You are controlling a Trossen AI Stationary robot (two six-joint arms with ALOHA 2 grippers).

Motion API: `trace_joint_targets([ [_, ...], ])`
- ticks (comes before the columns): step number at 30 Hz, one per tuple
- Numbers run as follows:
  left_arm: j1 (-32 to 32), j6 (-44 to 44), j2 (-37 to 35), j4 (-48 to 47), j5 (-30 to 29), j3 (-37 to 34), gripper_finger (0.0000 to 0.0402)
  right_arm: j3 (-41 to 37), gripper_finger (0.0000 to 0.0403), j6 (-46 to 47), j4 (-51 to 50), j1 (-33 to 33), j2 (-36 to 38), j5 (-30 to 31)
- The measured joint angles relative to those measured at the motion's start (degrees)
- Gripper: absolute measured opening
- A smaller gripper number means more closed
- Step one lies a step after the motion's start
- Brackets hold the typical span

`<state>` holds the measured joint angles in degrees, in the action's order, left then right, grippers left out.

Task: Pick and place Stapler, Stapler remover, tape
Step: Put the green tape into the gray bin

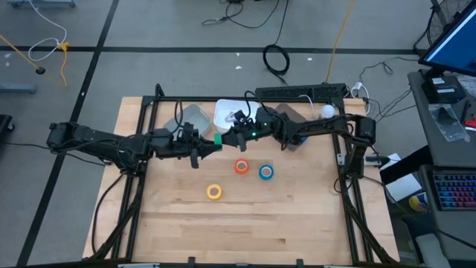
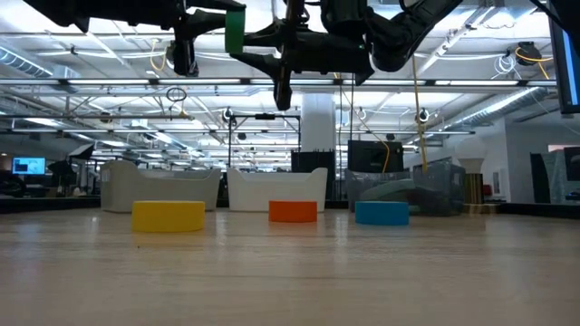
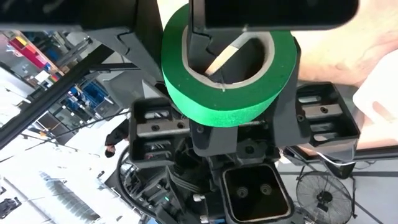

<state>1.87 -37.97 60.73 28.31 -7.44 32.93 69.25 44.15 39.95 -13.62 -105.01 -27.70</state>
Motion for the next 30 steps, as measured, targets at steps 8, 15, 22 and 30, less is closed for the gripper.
trace_joint_targets([
  [8, 0.01, 0.39, -3.29, -8.26, -0.53, 0.00, 0.0039, -0.13, 0.0125, -0.37, -4.69, -1.38, -0.02, -11.65],
  [15, -0.05, 1.41, -11.31, -20.97, -6.15, 0.00, 0.0039, -1.64, 0.0138, -0.51, -6.13, -1.43, 0.00, -16.11],
  [22, -0.09, -0.29, -16.97, -33.95, -12.72, 0.00, 0.0039, -4.18, 0.0130, -0.12, -4.40, -1.43, 0.66, -22.66],
  [30, -3.57, -3.13, -15.71, -38.72, -15.73, 0.00, 0.0038, -13.91, 0.0114, -2.87, -4.01, -1.76, 8.33, -19.99],
])
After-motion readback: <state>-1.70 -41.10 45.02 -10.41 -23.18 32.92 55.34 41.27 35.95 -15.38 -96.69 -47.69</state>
